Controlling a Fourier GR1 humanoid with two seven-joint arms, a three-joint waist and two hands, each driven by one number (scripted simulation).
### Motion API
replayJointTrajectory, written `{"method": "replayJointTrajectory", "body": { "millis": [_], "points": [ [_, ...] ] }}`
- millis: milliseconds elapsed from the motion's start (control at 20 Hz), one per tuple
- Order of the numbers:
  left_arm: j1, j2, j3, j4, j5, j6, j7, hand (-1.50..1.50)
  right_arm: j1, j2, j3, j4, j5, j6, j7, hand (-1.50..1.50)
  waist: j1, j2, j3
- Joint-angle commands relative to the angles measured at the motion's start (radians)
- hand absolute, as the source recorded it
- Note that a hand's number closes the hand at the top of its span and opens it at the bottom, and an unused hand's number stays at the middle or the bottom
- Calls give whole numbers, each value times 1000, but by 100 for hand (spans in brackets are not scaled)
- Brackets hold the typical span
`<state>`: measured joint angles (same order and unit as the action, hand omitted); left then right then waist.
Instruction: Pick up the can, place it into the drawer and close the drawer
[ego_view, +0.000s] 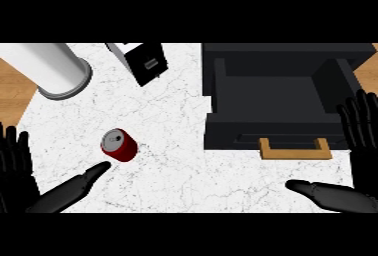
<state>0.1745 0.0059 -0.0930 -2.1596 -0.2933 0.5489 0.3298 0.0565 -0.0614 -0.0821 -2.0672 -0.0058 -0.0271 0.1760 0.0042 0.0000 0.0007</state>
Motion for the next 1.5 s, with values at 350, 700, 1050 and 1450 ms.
{"method": "replayJointTrajectory", "body": {
  "millis": [350, 700, 1050, 1450],
  "points": [
    [-56, -6, -131, -2, -229, 162, 236, -150, -23, -30, -60, 13, -37, 13, 56, -150, -5, 0, -1],
    [-145, -6, -192, 181, -202, 269, 205, -150, 15, 14, -6, 2, 17, 2, 4, -150, -6, 0, -1],
    [-70, -6, -189, 299, -55, 324, 26, -150, 132, -4, -86, -61, -83, 72, -37, -150, -8, -1, -1],
    [-60, -6, -150, 498, 145, 356, -237, -150, 124, -20, -120, -85, -104, 89, -13, -150, -7, -1, -1]
  ]
}}
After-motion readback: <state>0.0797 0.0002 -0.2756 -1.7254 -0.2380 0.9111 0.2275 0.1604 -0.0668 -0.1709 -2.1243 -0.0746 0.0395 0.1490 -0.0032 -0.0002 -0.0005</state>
